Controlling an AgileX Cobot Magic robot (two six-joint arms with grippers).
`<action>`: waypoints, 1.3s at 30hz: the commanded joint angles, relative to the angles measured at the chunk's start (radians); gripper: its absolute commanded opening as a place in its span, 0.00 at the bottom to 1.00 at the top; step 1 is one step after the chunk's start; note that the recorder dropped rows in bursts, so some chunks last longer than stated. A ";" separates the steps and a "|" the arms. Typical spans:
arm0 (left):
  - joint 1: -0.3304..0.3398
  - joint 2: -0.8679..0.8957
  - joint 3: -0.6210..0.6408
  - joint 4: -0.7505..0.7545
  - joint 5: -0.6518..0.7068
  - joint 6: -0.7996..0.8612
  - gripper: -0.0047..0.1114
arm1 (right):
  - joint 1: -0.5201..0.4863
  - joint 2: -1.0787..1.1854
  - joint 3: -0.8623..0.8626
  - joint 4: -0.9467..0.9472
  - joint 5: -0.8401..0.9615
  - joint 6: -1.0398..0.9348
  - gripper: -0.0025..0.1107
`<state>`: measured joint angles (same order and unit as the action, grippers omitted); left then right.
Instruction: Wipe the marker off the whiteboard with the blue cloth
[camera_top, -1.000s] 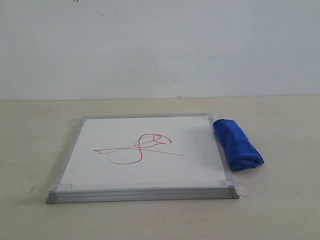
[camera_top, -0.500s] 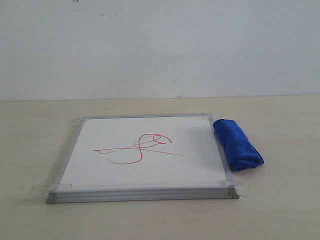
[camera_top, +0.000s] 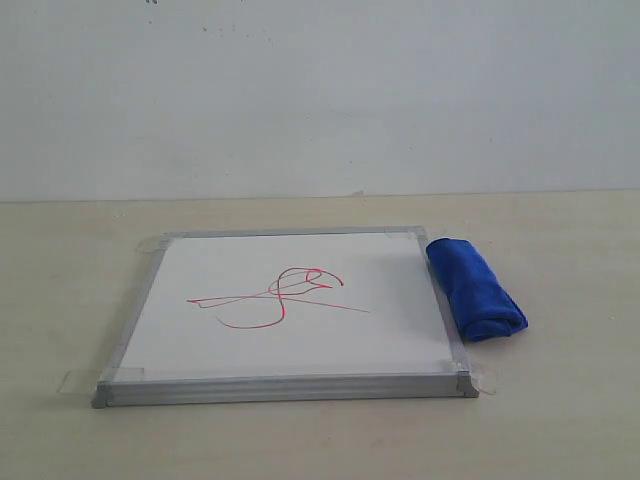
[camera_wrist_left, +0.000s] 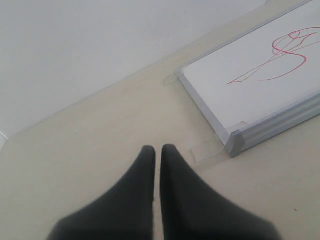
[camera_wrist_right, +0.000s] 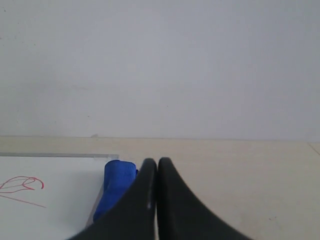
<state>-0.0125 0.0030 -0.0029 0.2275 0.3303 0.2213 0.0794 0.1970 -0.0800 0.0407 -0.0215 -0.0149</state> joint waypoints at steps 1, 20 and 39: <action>0.002 -0.003 0.003 0.004 -0.002 0.005 0.07 | 0.001 0.056 -0.028 0.001 -0.021 0.009 0.02; 0.002 -0.003 0.003 0.004 -0.002 0.005 0.07 | 0.001 0.172 -0.088 0.008 -0.076 0.197 0.02; 0.002 -0.003 0.003 0.004 -0.002 0.005 0.07 | 0.203 1.311 -1.011 0.002 0.574 0.005 0.02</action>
<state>-0.0125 0.0030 -0.0029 0.2275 0.3303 0.2213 0.2788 1.4298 -1.0069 0.0513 0.4599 -0.0378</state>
